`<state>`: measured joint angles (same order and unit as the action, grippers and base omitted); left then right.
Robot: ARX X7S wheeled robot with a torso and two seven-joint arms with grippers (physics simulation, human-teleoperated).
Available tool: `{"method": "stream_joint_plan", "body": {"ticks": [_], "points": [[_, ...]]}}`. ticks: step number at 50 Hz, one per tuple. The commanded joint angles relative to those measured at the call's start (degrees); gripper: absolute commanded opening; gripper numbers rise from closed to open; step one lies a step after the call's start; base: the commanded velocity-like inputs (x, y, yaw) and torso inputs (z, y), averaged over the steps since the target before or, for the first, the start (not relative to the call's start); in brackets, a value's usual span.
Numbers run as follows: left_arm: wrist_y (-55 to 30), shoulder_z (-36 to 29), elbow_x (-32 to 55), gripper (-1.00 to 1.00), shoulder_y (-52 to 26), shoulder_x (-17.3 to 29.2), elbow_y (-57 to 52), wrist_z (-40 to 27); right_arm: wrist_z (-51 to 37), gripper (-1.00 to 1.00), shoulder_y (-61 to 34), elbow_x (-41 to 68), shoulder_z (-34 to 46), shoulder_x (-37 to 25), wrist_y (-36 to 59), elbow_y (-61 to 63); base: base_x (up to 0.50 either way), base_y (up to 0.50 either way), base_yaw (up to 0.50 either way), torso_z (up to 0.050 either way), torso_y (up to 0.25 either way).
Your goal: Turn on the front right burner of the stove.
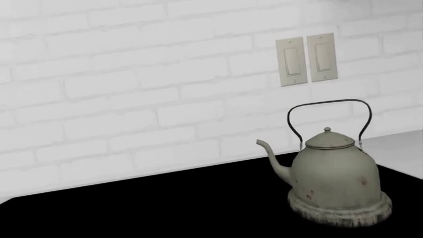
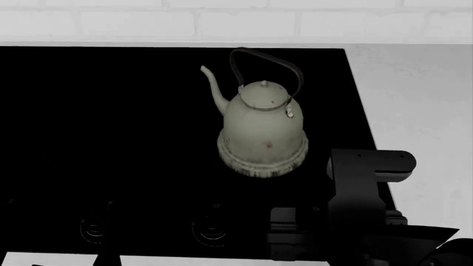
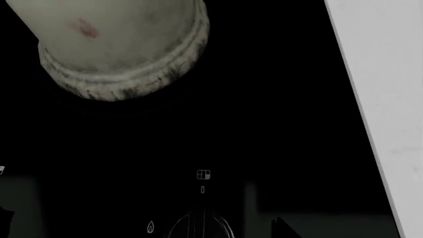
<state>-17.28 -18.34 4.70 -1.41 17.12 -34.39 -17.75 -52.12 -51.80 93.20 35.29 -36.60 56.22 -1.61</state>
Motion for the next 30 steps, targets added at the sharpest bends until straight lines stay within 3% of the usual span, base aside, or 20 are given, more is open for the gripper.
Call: {"method": "stream_joint_plan", "body": {"ticks": [1, 16, 28, 29, 30], "points": [[0.3, 0.0, 0.3, 1.0, 0.0, 0.2, 0.0, -0.2, 2.7, 1.0, 2.9, -0.7, 2.2, 1.5, -1.8, -3.4, 0.0, 0.0, 0.0, 0.0, 0.0], [0.1, -0.3, 0.5, 1.0, -0.1, 0.4, -0.1, -0.6, -0.4, 1.0, 9.2, 3.1, 1.2, 0.3, -3.4, 2.0, 0.0, 0.0, 0.0, -0.002, 0.0], [0.3, -0.4, 0.7, 1.0, -0.2, 0.6, 0.1, -0.8, -8.1, 1.0, 9.6, 10.7, 1.0, -1.9, -1.1, 7.3, 0.0, 0.0, 0.0, -0.002, 0.0], [0.3, -0.4, 0.8, 1.0, -0.2, 0.6, 0.1, -0.8, -7.8, -1.0, 9.6, 10.7, 1.4, -1.8, -0.6, 6.9, 0.0, 0.0, 0.0, 0.0, 0.0], [0.2, -0.4, 0.7, 1.0, -0.2, 0.6, 0.1, -0.9, -7.6, -1.0, 9.6, 10.1, 1.7, -1.8, -0.5, 6.9, 0.0, 0.0, 0.0, 0.0, 0.0]]}}
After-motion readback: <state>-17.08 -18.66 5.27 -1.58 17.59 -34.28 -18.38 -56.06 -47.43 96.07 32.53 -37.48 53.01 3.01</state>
